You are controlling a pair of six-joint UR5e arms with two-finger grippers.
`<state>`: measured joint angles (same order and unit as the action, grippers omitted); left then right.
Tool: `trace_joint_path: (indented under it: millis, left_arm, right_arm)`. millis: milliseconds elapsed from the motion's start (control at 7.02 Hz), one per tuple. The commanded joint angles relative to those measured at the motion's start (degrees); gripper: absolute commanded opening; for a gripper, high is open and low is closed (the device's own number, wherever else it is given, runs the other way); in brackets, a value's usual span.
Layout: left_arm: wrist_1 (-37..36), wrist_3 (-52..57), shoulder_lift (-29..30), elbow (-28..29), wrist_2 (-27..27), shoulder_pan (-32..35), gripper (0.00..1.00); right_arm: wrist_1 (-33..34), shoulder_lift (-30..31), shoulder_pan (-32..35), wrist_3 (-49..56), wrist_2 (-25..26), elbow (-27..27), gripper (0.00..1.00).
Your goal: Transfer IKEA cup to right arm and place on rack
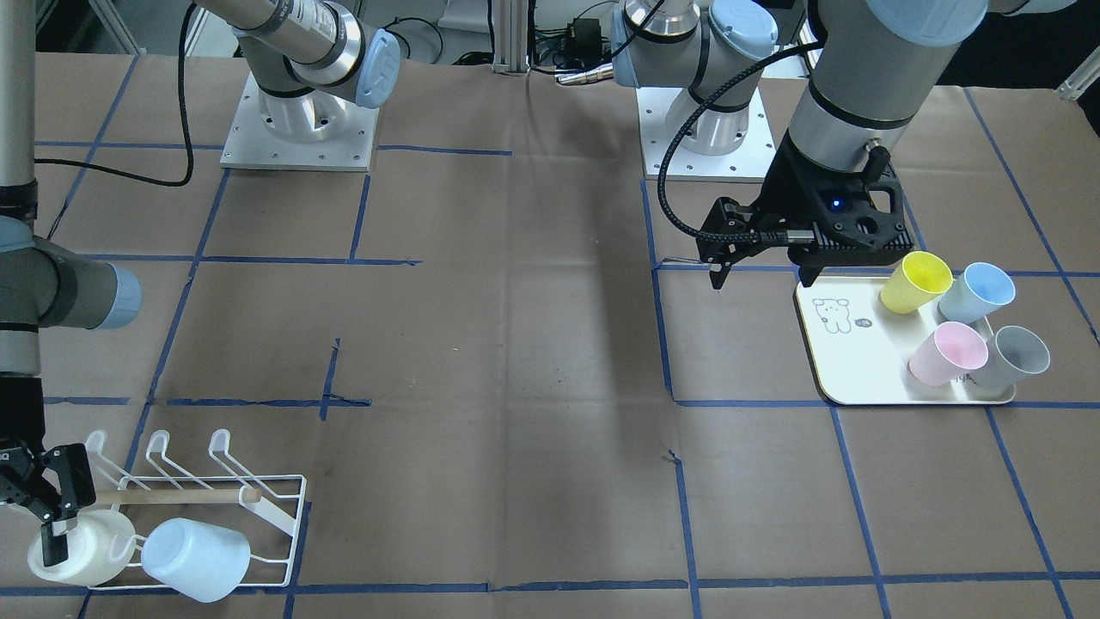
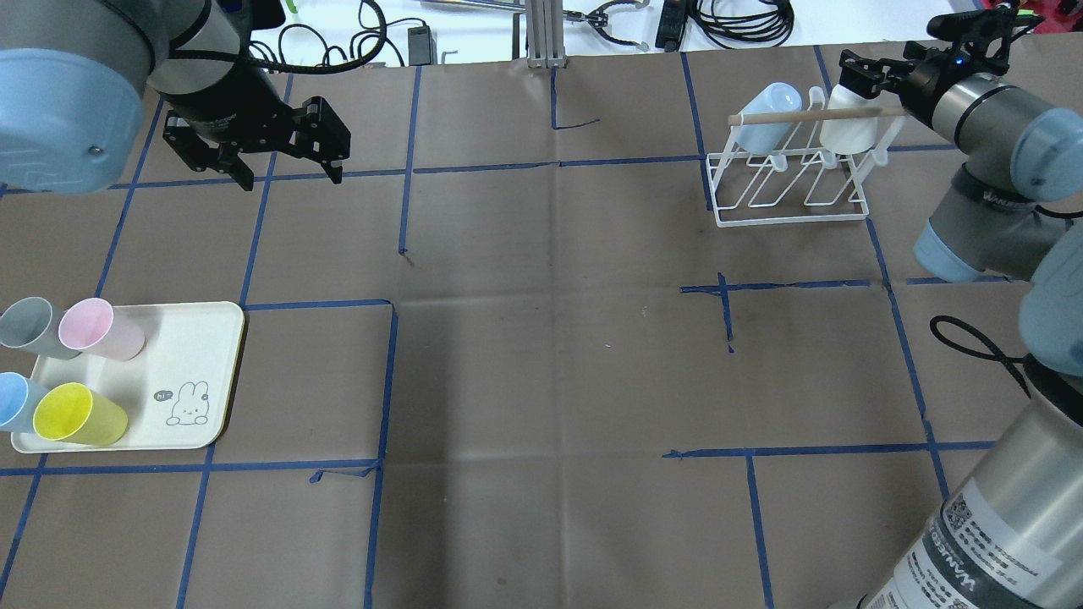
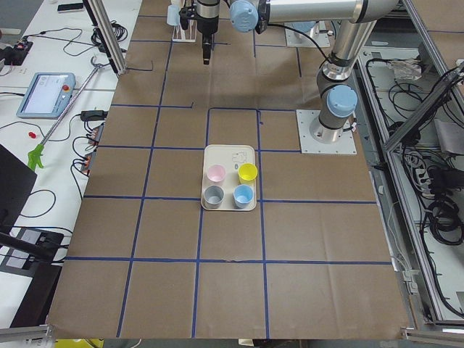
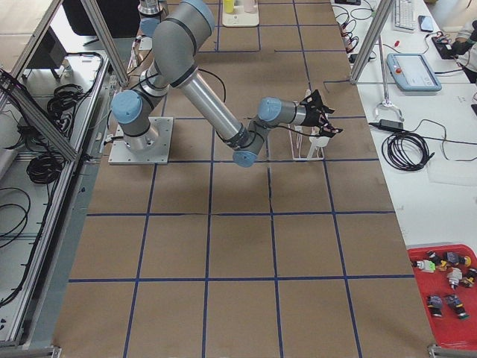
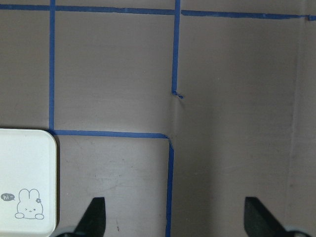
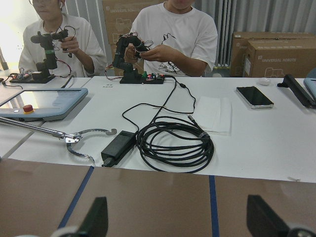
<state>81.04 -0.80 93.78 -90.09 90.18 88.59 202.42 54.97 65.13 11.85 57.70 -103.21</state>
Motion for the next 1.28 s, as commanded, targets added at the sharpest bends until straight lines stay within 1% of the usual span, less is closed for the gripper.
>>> trace_joint_path:
  millis: [0,142,285,427,569,712,854,997,1139]
  left_arm:
    - [0.0,0.0,0.0,0.0,0.0,0.0,1.0]
    - [0.0,0.0,0.0,0.1,0.0,0.0,1.0]
    - [0.0,0.0,0.0,0.1,0.0,0.0,1.0]
    - [0.0,0.0,0.0,0.1,0.0,0.0,1.0]
    - [0.0,0.0,0.0,0.1,0.0,0.0,1.0]
    - [0.0,0.0,0.0,0.1,0.0,0.0,1.0]
    - [0.0,0.0,0.0,0.1,0.0,0.0,1.0]
    - [0.0,0.0,0.0,0.0,0.0,0.0,1.0]
    - [0.0,0.0,0.0,0.1,0.0,0.0,1.0]
  right_arm:
    - [-0.4,3.0,0.0,0.1,0.0,0.5,1.0]
    - [-5.0,6.4,0.1,0.4,0.0,0.5,1.0]
    - [-16.5,10.6,0.5,0.9,0.1,0.5,1.0]
    - [-25.4,14.2,1.3,0.9,0.4,1.5,1.0]
    - [-29.5,16.2,3.1,0.8,4.9,2.0,1.0]
    - [-33.4,17.6,5.8,0.6,12.6,2.1,1.0]
    - [-40.7,19.8,8.1,0.1,16.3,2.7,1.0]
    - [-53.0,22.5,9.7,-0.1,17.6,4.8,1.0]
    - [-67.6,24.4,11.1,-0.1,17.8,7.6,1.0]
